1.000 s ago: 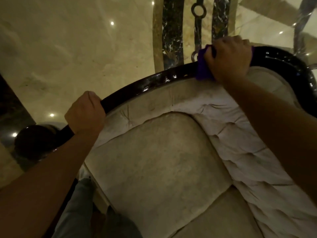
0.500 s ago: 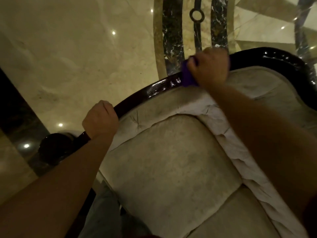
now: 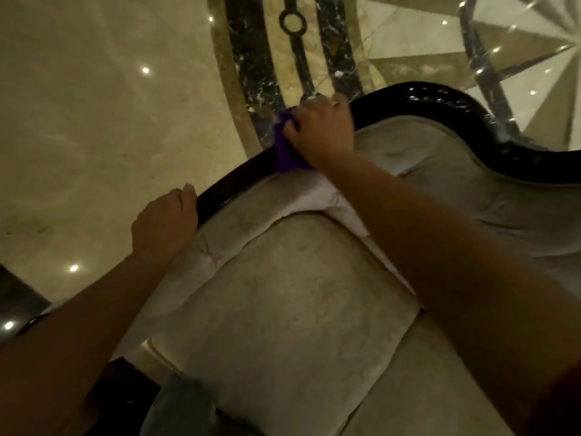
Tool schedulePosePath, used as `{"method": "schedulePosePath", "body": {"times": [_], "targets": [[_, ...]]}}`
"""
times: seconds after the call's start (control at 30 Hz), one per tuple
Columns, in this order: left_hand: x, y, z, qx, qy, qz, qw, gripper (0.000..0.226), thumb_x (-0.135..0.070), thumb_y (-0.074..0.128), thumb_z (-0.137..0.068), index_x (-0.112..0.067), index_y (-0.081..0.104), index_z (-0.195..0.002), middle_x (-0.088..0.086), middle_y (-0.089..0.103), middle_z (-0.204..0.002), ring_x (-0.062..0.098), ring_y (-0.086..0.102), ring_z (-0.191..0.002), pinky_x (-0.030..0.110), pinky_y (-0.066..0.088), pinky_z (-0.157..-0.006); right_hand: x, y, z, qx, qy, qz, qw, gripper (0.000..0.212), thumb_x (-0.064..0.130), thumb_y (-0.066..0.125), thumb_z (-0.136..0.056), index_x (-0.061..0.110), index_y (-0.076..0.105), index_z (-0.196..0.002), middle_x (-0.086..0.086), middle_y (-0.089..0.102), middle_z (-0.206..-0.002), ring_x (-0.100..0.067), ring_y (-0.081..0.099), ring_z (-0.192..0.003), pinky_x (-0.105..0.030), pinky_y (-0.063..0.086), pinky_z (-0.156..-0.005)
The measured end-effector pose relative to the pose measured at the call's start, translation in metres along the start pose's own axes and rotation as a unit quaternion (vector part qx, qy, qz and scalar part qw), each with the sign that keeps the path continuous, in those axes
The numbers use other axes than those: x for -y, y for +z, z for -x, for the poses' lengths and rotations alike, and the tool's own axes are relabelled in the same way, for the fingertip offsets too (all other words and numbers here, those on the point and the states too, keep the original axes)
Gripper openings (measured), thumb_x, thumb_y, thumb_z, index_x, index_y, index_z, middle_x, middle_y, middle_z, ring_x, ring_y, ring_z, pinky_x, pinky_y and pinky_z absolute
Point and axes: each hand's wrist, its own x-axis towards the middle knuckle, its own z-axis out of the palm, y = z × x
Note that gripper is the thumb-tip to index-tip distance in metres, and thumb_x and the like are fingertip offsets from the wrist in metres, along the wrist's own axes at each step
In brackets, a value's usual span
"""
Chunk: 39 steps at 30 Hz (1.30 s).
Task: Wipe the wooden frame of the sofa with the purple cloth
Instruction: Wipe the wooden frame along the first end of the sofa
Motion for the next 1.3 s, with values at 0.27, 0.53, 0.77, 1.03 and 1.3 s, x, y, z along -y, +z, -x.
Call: {"method": "schedulePosePath", "body": {"times": [0.27,0.53,0.77,1.03,1.3], "targets": [[-0.057,0.005,-0.038,0.003,0.111,-0.134,0.985,0.044,-0.041,0.038,-0.106,-0.006,0.058,-0.126,0.017,0.067,-0.096,0.033,0.063,-0.075,0.040,0.052,-0.063,-0.106,-0.042,-0.022,0.017,0.127,0.066,0.990,0.037,0.030,0.040,-0.104,0.019,0.065,-0.129,-0.013,0.062,-0.136,-0.035,0.053,-0.129,-0.053,0.029,-0.118],[-0.226,0.045,-0.086,-0.042,0.185,-0.020,0.982,0.080,-0.070,0.005,-0.100,-0.017,0.064,-0.108,0.013,0.067,-0.094,0.031,0.058,-0.076,0.039,0.038,-0.069,-0.175,-0.039,0.010,-0.050,0.238,-0.006,0.970,0.040,0.039,0.036,-0.104,0.017,0.069,-0.112,-0.012,0.072,-0.115,-0.034,0.064,-0.109,-0.049,0.040,-0.098],[-0.266,0.054,-0.092,-0.152,0.279,-0.026,0.948,0.062,-0.048,0.020,-0.109,-0.004,0.062,-0.096,0.024,0.067,-0.083,0.041,0.063,-0.070,0.038,0.030,-0.058,-0.212,-0.033,0.048,-0.091,0.371,-0.059,0.922,0.037,0.031,0.036,-0.106,0.019,0.066,-0.123,-0.007,0.073,-0.115,-0.030,0.065,-0.106,-0.044,0.045,-0.096],[-0.262,0.054,-0.093,-0.171,0.252,-0.045,0.951,0.060,-0.049,0.020,-0.108,-0.006,0.060,-0.098,0.024,0.067,-0.089,0.042,0.063,-0.076,0.044,0.043,-0.063,-0.188,-0.034,0.039,-0.092,0.220,-0.009,0.971,0.035,0.039,0.036,-0.108,0.023,0.066,-0.118,-0.002,0.071,-0.116,-0.026,0.063,-0.110,-0.046,0.043,-0.101],[-0.267,0.046,-0.088,-0.142,0.240,-0.010,0.960,0.068,-0.054,0.021,-0.106,-0.002,0.064,-0.096,0.026,0.069,-0.090,0.045,0.065,-0.082,0.050,0.049,-0.074,-0.260,-0.061,0.104,0.138,0.351,0.174,0.910,0.024,0.026,0.050,-0.100,0.008,0.066,-0.100,-0.018,0.069,-0.096,-0.038,0.063,-0.099,-0.053,0.038,-0.104]]}}
